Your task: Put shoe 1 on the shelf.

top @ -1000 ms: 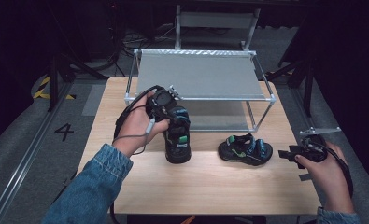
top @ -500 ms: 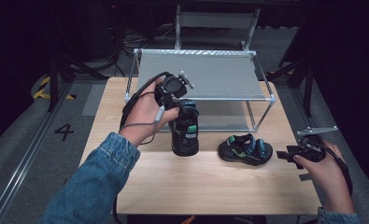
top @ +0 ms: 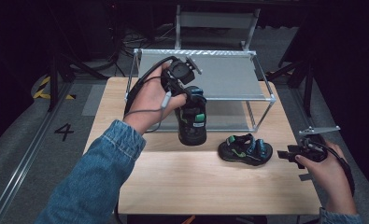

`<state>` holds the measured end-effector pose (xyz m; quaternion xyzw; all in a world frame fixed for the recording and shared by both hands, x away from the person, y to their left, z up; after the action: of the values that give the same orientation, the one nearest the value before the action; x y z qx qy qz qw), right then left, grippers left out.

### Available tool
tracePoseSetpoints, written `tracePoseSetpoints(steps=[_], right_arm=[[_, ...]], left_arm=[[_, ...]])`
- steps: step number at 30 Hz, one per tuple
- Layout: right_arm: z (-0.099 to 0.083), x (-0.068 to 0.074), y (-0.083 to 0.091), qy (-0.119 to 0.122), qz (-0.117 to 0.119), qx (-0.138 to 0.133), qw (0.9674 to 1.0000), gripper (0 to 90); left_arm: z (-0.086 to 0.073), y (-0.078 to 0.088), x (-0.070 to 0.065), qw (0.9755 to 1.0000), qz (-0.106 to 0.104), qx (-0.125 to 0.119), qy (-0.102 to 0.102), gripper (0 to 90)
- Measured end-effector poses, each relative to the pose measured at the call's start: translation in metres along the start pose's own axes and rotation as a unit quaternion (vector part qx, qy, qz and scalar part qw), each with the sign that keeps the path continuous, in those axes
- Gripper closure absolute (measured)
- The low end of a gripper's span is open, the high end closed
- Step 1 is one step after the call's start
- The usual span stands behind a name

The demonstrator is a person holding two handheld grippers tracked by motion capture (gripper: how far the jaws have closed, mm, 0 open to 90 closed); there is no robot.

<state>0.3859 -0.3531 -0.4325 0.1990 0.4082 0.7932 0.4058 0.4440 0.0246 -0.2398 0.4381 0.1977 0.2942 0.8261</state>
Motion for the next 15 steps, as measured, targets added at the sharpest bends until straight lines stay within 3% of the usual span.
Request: tracePoseSetpoints(steps=[8,15], right_arm=[[-0.005,-0.002,0.001,-0.005,-0.003,0.003,1.0,44.6],[-0.014,-0.004,0.003,-0.01,-0.008,0.007,0.9999,44.6]], left_arm=[[0.021,0.003,0.015,0.9999,-0.002,-0.01,-0.007,71.7],[0.042,0.002,0.034,0.9996,0.01,-0.021,-0.018,71.7]])
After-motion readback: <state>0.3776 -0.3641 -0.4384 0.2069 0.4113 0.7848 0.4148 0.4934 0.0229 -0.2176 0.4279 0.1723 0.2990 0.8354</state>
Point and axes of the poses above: each handheld gripper's, and its own axes: y roughly backward along the jaws, z roughly out of its top, x roughly to its left, the point moved 6 cm from there along -y, roughly forward along the jaws, and after that the axes turned 12 degrees about y, right-handed, at the moved point
